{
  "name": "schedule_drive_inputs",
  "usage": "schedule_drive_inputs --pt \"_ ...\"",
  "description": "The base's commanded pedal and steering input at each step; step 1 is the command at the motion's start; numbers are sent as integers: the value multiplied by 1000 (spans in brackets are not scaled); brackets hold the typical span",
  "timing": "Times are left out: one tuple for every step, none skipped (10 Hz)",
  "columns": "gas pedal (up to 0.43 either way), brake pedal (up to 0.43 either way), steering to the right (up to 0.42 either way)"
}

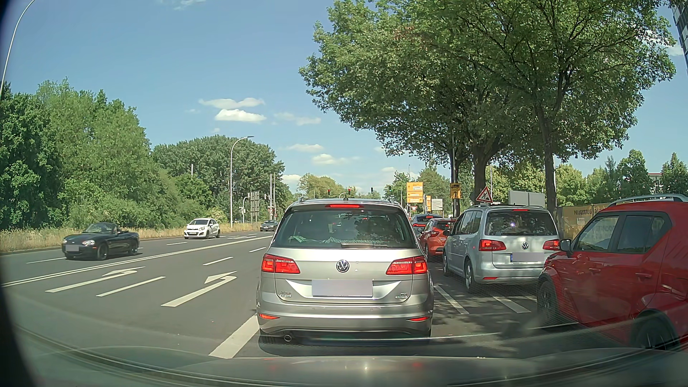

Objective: Follow the waypoints while adhering to traffic rules and regulations

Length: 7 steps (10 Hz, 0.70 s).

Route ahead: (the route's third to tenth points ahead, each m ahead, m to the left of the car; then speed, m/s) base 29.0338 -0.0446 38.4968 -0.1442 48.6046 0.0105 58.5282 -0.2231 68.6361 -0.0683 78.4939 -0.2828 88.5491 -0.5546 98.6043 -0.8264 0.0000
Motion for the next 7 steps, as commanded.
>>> schedule_drive_inputs --pt "0 311 -2" --pt "0 311 -2" --pt "0 311 -2" --pt "0 311 -2" --pt "0 311 -2" --pt "0 311 -2" --pt "0 311 -2"
